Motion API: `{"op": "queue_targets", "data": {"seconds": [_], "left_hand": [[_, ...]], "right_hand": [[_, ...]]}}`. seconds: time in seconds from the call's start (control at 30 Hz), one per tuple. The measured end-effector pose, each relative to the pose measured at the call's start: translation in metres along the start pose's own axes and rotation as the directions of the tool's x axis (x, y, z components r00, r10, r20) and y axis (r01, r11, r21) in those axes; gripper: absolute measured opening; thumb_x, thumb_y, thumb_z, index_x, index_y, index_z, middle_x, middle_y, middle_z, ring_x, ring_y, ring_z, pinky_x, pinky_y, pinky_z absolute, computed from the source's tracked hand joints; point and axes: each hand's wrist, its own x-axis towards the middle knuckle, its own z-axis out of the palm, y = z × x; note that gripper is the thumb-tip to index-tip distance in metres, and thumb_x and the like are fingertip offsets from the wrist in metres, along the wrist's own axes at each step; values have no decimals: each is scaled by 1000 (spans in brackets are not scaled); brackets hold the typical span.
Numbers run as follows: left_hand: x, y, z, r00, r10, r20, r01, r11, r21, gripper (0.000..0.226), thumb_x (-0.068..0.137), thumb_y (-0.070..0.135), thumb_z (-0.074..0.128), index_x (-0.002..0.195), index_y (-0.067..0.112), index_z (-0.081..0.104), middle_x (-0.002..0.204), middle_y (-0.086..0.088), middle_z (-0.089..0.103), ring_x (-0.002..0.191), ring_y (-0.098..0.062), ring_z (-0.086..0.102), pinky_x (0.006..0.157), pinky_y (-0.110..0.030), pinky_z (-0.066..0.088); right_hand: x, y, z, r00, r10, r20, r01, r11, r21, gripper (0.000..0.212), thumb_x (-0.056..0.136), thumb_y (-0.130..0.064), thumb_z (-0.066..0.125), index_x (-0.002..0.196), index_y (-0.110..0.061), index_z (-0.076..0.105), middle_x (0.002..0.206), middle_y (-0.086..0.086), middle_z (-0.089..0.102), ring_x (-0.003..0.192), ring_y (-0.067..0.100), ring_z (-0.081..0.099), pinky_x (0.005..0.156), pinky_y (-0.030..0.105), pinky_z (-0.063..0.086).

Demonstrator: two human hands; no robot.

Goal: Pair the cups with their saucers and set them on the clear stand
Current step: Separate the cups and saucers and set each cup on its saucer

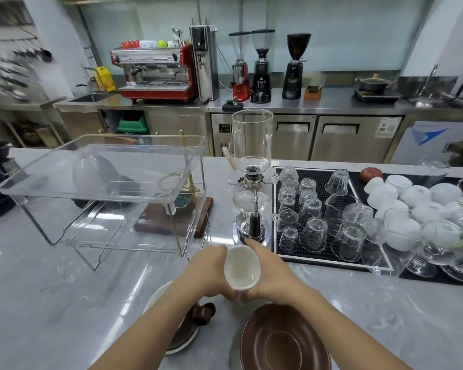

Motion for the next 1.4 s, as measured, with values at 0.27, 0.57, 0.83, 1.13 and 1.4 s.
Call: {"op": "queue_targets", "data": {"seconds": [0.27, 0.57, 0.83, 1.13, 1.4], "left_hand": [[5, 4, 7, 999, 7, 47, -11, 996, 86, 84, 39, 72, 79, 100, 19, 57, 94, -1, 65, 82, -21, 62, 64, -32, 48], [2, 11, 9, 998, -41, 51, 35, 994, 108, 84, 48, 60, 88, 112, 17, 56, 108, -4, 65, 97, -24, 64, 75, -36, 52], [-9, 20, 5, 998, -42, 42, 35, 989, 145, 91, 52, 61, 88, 120, 16, 48, 118, -3, 63, 108, -24, 62, 78, -34, 48], [-61, 12, -11, 946, 195, -259, -193, 981, 33, 90, 64, 82, 64, 135, 28, 50, 132, 12, 58, 121, -14, 54, 93, -33, 49], [-118, -22, -12, 867, 143, -478, -224, 968, -117, 101, 73, 91, 45, 150, 26, 45, 155, 10, 45, 141, -11, 44, 116, -32, 36]], "right_hand": [[3, 17, 4, 998, -20, 63, 22, 999, -37, 124, 48, -45, 83, 154, -34, 19, 149, -7, 44, 130, 12, 47, 104, 26, 41], [3, 20, 5, 994, -90, 66, 91, 996, -14, 123, 57, -39, 90, 156, -24, 19, 156, -8, 32, 140, 8, 34, 111, 19, 29], [1, 19, 7, 992, -60, 112, 71, 993, -90, 129, 57, -49, 83, 157, -30, 3, 165, 1, 8, 152, 14, 9, 121, 30, 20], [-36, -6, -20, 990, -136, -35, 128, 978, -167, 117, 72, -58, 75, 157, -28, 0, 165, -7, -8, 151, 7, -9, 120, 28, 5], [-67, -48, -7, 966, -215, -145, 197, 972, -129, 108, 70, -76, 63, 156, -36, 10, 160, -24, -4, 146, -9, -7, 117, 17, 5]]}}
